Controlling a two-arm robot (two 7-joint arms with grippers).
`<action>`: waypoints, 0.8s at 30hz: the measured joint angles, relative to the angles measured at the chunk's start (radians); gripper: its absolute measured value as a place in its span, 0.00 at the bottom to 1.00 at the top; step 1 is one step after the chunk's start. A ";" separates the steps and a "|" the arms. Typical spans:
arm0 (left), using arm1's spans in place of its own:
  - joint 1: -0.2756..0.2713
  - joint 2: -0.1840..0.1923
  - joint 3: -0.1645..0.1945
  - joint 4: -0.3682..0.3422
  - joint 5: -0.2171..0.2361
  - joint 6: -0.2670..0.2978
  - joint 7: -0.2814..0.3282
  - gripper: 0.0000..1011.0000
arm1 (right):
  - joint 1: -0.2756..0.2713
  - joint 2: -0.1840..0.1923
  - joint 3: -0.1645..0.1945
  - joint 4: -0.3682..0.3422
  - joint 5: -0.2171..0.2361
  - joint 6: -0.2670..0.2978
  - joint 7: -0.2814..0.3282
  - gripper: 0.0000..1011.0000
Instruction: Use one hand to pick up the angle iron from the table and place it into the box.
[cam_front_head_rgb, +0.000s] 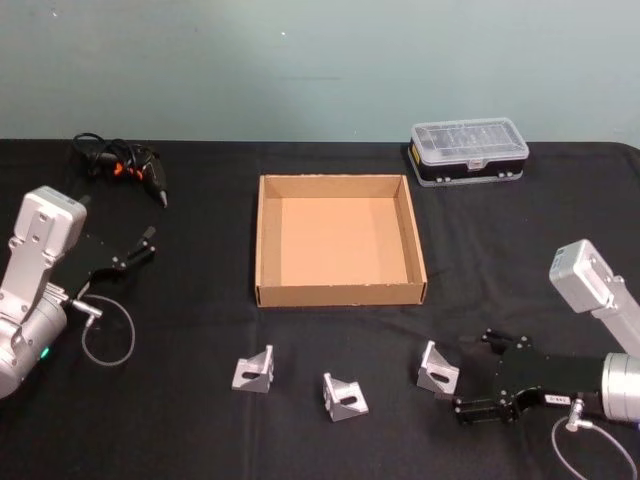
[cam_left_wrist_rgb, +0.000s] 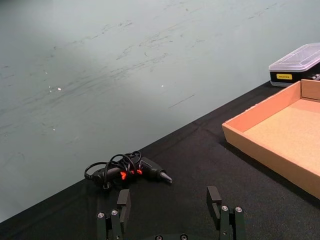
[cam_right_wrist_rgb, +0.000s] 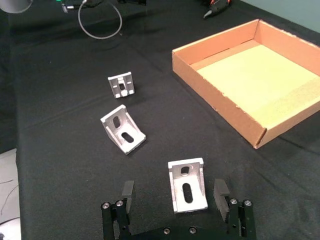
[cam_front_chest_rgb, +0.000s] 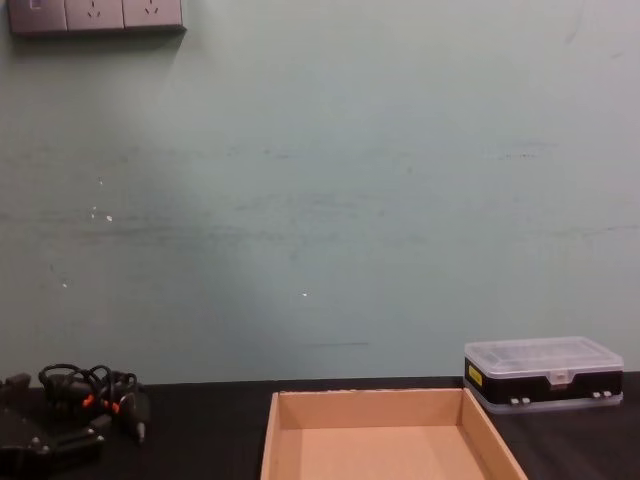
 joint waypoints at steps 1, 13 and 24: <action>0.000 0.000 0.000 0.000 0.000 0.000 0.000 0.99 | 0.005 -0.005 -0.007 0.006 -0.004 0.001 0.001 0.99; 0.000 0.000 0.000 0.000 0.000 0.000 0.000 0.99 | 0.055 -0.043 -0.047 0.051 -0.032 0.009 0.010 0.99; 0.000 0.000 0.000 0.000 0.000 0.000 0.000 0.99 | 0.089 -0.075 -0.070 0.094 -0.043 0.011 0.015 0.99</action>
